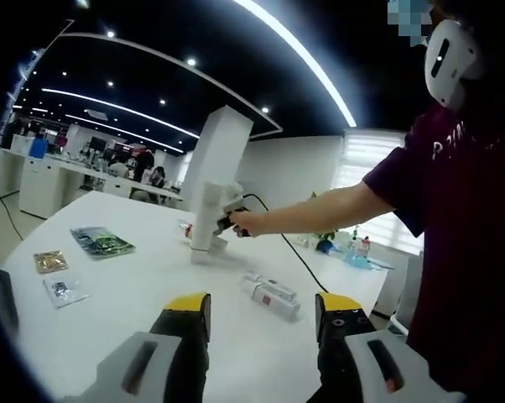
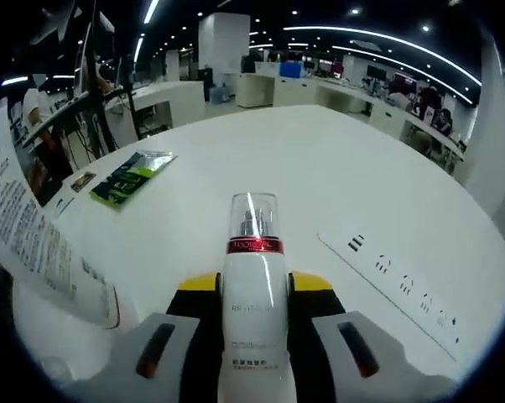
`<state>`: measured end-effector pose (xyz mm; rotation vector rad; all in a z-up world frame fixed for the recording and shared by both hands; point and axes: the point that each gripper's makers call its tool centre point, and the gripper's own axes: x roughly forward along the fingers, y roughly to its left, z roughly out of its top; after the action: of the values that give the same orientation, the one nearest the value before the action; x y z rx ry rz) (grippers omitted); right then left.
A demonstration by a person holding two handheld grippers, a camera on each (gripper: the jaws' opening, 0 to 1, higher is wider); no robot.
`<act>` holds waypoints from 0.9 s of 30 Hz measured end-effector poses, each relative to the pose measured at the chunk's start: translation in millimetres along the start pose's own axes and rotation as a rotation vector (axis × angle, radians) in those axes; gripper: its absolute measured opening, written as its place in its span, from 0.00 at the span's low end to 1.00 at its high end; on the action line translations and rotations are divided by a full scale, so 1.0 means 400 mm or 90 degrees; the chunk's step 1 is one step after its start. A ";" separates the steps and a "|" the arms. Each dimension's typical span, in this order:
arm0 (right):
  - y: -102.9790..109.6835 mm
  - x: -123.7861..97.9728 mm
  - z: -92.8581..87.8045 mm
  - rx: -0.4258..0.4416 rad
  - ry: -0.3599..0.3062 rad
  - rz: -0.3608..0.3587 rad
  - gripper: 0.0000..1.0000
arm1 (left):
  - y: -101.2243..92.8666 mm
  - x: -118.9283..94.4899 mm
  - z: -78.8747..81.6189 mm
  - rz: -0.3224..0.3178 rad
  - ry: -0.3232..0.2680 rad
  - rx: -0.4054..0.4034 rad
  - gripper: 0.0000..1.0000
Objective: Arrange the skincare products in the storage area until every visible bottle or jar stands upright without overlapping.
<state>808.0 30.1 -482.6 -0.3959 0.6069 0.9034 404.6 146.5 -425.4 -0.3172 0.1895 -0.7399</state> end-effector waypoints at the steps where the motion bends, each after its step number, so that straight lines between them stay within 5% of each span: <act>1: -0.005 -0.008 -0.002 0.004 -0.004 -0.005 0.26 | -0.002 0.003 0.001 -0.002 0.001 0.001 0.52; 10: -0.037 -0.097 -0.055 0.063 -0.051 -0.028 0.25 | -0.036 0.029 -0.007 -0.031 0.011 -0.001 0.51; 27: -0.039 -0.308 -0.061 0.176 -0.244 -0.051 0.25 | -0.103 0.082 -0.001 -0.082 0.022 0.005 0.50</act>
<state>754.9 -67.0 -421.6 0.0057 0.3521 0.7792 402.2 95.2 -413.5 -0.3107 0.1997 -0.8740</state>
